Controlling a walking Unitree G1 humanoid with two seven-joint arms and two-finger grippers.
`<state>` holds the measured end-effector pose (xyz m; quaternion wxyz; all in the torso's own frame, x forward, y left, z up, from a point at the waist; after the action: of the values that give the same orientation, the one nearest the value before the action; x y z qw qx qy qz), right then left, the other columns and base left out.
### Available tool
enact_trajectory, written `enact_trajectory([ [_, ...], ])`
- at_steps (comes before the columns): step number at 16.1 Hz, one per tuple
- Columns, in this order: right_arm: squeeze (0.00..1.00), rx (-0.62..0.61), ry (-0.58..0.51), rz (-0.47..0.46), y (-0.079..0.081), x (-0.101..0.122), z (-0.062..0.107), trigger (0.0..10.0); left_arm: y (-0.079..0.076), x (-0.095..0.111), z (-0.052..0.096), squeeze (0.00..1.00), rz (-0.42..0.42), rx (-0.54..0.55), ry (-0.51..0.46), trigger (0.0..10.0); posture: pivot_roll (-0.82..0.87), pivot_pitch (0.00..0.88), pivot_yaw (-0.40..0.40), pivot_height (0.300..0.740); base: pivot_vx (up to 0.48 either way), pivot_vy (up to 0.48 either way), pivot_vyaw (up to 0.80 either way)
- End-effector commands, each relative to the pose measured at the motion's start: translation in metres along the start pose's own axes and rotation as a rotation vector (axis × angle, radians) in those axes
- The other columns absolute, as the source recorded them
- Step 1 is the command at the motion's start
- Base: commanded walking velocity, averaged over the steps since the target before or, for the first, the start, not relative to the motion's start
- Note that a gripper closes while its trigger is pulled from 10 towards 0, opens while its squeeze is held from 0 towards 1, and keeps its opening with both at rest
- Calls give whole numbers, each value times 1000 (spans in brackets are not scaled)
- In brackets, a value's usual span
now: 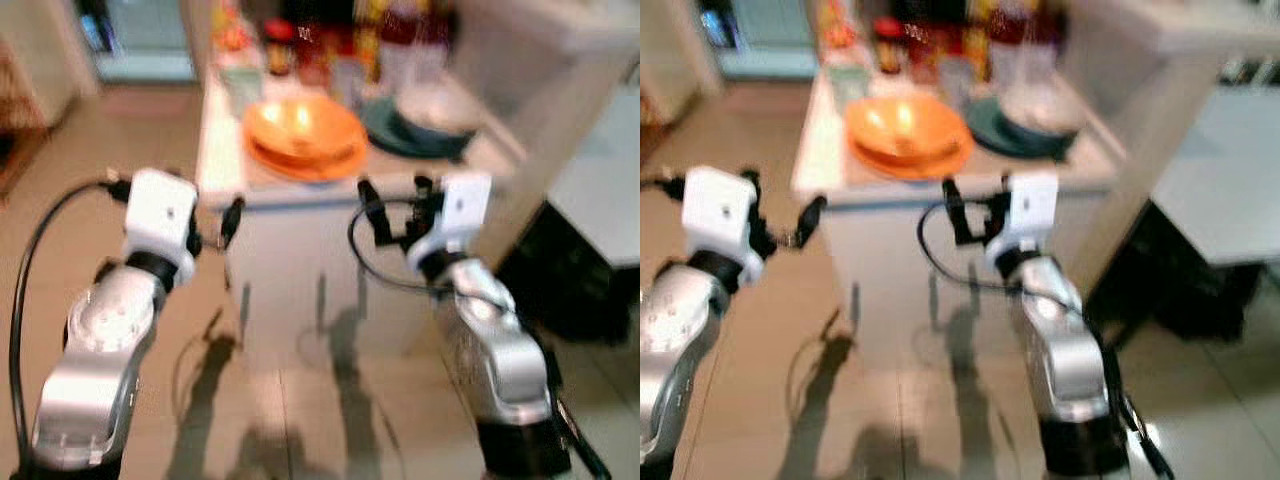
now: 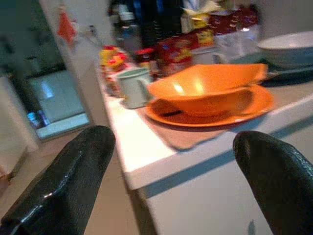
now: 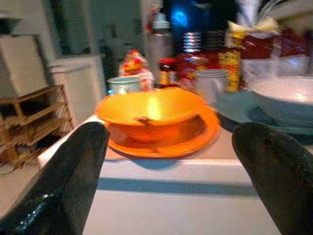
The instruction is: Setting the table
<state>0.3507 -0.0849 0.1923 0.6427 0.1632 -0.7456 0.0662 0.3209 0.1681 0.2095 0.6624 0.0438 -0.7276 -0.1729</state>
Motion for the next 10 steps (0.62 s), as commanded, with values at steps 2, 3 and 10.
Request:
enact_trajectory([
  [2, 0, -2, 2, 29, -1, 1, -1, 10000, 2, 4, 0, 0, -2, 8, -9, 10000, 120, 0, -32, 740, 341, 0, 800],
  [3, 0, -9, -4, 9, -2, 2, -1, 10000, 2, 4, 0, 0, -4, 9, -9, 10000, 121, 0, -34, 740, 341, 0, 669],
  [10, 0, -95, -125, 50, -16, 20, 5, 10000, -3, 3, 1, 0, -5, -22, -3, 10000, 116, 5, -29, 740, 279, 0, 0],
])
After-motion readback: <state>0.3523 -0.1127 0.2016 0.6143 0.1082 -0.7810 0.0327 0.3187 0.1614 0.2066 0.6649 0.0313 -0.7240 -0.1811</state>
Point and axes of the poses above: a point about 5 cm out from each wrist's last joint towards the gripper, its own z axis pointing back from the gripper into the wrist, its own x axis along the axis of the wrist's last joint, y = z × x, the point moved 6 cm from there along -z, pointing out of the wrist towards the gripper, and after that the axes turned 1 degree about -z, right-handed, at the moved point
